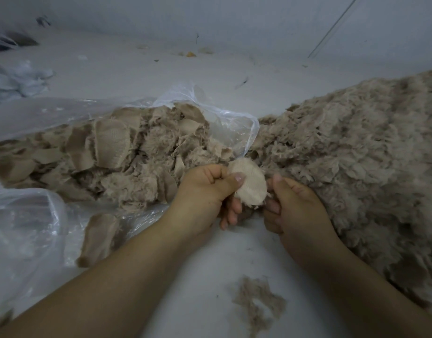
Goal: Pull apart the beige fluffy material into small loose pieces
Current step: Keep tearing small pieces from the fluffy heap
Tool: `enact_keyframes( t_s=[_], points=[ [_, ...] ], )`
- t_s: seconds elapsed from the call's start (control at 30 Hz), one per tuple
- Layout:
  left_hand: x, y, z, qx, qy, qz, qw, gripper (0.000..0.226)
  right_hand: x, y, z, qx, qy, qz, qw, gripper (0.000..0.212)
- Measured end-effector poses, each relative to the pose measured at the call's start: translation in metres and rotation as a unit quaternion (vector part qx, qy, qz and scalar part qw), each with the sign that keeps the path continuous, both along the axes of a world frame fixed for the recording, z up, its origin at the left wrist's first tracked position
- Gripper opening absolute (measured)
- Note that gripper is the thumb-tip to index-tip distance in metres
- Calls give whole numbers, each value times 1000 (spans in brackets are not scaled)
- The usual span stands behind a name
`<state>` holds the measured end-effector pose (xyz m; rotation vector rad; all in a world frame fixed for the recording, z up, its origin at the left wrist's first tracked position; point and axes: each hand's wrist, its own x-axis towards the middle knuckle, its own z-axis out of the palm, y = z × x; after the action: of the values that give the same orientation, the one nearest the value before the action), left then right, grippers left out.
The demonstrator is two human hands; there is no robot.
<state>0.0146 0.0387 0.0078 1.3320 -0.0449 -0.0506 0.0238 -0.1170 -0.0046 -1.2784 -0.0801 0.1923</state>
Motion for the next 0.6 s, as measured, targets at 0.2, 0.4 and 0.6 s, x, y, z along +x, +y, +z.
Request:
enact_keyframes(
  t_s=[0.2,0.4,0.6],
  points=[
    [5,9,9,-54,-41,123,990,19,0,2,0,-16,-6,11,1000,31],
    [9,12,11,-83,-39,155,984,24,0,1,-2,-17,0,-6,1000,31],
    [2,2,-2,305,-151,96,936,16,0,2,0,-2,12,4,1000,40]
  ],
)
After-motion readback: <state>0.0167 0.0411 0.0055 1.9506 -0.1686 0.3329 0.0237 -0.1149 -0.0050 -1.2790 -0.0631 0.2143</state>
